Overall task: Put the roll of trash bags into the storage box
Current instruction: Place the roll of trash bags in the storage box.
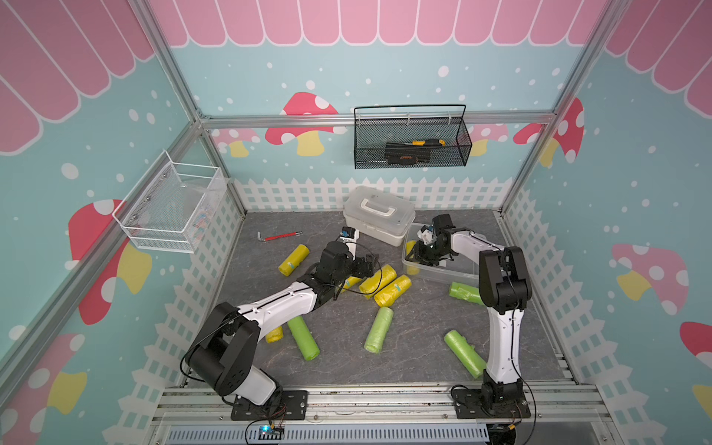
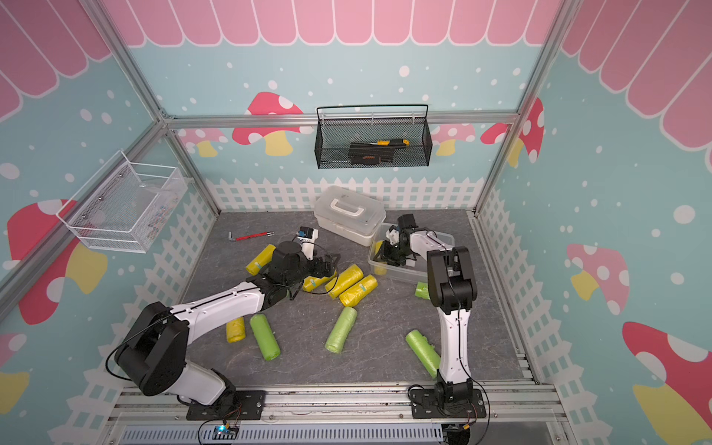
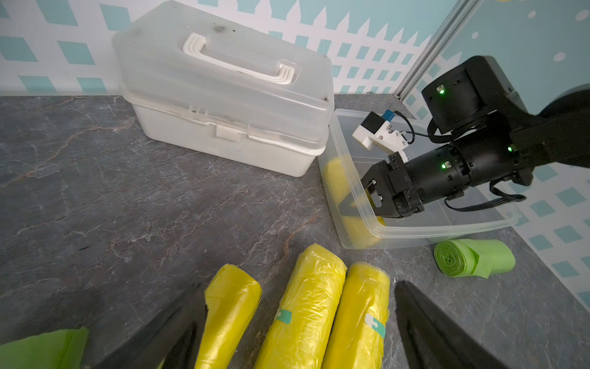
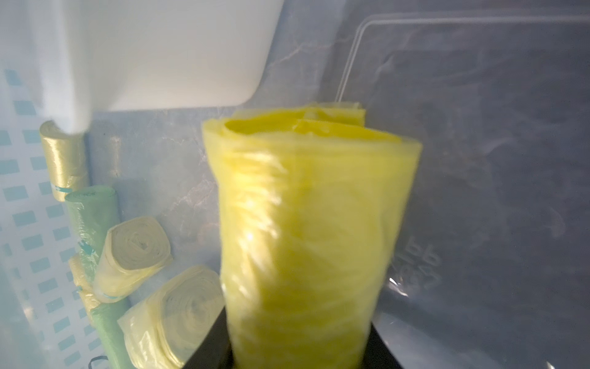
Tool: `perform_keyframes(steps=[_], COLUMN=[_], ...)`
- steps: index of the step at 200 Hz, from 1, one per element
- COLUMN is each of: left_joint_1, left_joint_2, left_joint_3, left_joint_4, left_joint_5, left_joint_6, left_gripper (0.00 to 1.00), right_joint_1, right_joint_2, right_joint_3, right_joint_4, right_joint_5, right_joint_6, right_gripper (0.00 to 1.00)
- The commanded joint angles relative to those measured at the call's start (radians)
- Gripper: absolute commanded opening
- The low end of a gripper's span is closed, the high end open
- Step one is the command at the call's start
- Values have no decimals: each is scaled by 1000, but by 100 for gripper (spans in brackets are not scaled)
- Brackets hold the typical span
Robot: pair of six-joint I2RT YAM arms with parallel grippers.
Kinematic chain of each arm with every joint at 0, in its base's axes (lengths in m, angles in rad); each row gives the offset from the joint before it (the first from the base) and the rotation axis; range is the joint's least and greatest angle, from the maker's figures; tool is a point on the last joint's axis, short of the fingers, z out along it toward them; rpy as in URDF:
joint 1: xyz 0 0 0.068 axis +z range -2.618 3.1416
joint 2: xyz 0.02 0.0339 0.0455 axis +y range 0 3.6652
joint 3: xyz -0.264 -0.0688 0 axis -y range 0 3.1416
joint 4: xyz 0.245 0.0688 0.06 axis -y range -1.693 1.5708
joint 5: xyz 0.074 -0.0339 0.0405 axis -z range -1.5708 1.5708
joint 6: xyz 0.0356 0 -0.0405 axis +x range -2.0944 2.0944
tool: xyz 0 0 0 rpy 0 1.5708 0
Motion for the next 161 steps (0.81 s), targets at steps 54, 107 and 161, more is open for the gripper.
perform_keyframes(steps=[54, 107, 161], left_joint_1=[-27, -33, -34], left_joint_2=[18, 21, 19], left_joint_3=[26, 38, 125], left_joint_4=[-14, -41, -343], left_joint_5=[7, 10, -161], left_joint_6=[-18, -14, 84], left_gripper=[94, 94, 95], right_joint_1=[19, 16, 13], right_joint_2=[-84, -72, -28], right_joint_3=[-158, -127, -118], right_joint_4=[-26, 53, 101], right_joint_5=[14, 22, 21], right_joint_6=[-43, 78, 153], right_gripper=[38, 40, 46])
